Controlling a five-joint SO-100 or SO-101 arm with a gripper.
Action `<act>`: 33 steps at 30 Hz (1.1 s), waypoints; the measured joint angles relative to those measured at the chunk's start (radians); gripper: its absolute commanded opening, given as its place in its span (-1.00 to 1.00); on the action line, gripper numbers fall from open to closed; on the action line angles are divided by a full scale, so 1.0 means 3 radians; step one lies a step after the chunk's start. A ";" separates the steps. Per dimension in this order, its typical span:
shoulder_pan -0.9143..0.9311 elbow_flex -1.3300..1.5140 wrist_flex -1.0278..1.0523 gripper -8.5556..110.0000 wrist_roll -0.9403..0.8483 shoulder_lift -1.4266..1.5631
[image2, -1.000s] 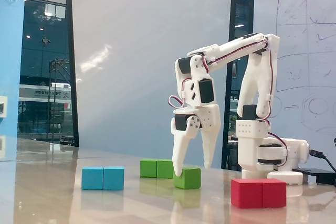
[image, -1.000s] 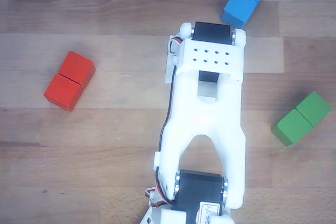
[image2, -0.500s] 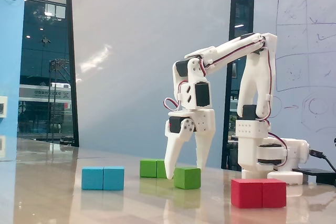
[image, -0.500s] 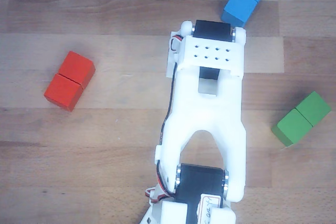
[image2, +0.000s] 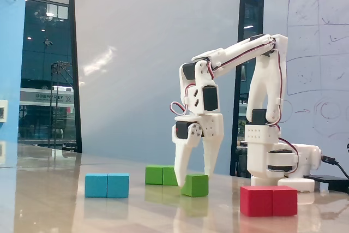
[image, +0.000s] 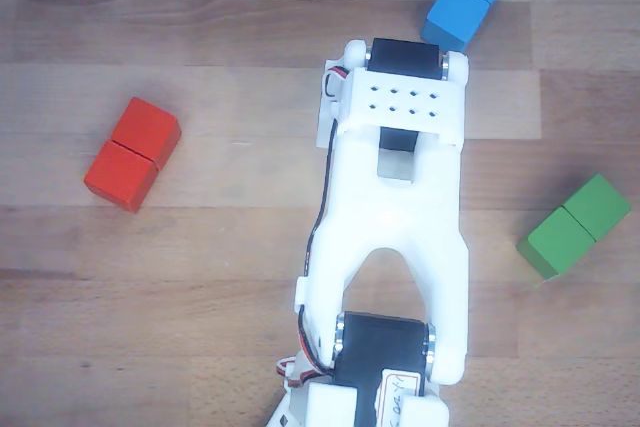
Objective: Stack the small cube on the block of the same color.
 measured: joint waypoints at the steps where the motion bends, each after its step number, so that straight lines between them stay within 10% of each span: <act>1: 0.0000 0.0000 0.0000 -0.67 0.0000 0.0000; 33: 0.0000 -0.0005 -0.0005 -0.80 0.0000 0.0445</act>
